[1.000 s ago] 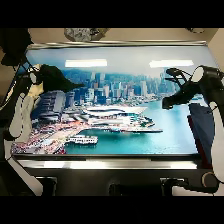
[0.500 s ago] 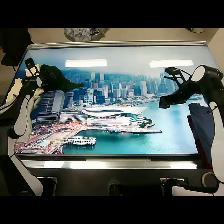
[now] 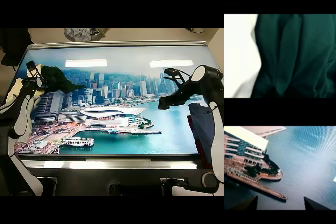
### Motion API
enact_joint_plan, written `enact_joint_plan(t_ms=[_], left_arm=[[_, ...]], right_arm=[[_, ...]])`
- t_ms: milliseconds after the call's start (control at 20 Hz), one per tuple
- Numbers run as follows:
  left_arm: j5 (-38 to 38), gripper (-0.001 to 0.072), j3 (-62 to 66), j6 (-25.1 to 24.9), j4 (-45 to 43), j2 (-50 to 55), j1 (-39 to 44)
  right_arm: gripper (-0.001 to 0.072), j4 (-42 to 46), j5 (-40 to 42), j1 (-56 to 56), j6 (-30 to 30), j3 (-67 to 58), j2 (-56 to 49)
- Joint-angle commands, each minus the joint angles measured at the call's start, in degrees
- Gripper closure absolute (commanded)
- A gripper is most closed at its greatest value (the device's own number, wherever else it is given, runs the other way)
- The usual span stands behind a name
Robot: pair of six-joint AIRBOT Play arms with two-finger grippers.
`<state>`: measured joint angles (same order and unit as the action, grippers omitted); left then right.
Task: Fold the shirts.
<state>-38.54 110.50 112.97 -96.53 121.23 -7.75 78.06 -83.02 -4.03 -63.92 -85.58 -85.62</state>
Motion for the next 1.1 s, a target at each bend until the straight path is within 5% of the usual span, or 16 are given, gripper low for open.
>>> enact_joint_plan(t_ms=[0,250,600,1050], left_arm=[[3.0,0.0681,1.4,-0.9,0.7,-3.2,1.1],[10.0,0.0682,6.6,-4.6,0.7,-18.0,5.7],[7.1,0.0681,5.7,-4.7,0.8,-45.6,15.1],[-13.0,0.0681,0.4,-19.2,0.8,-55.0,36.6]], right_arm=[[0.0036,0.0,1.0,0.0,0.0,0.0,0.0],[0.0038,0.2,1.8,0.0,1.4,-0.4,0.2],[0.0038,2.1,-3.8,0.0,1.8,-0.4,12.0],[0.0038,5.1,-6.1,0.0,1.7,-0.4,32.5]])
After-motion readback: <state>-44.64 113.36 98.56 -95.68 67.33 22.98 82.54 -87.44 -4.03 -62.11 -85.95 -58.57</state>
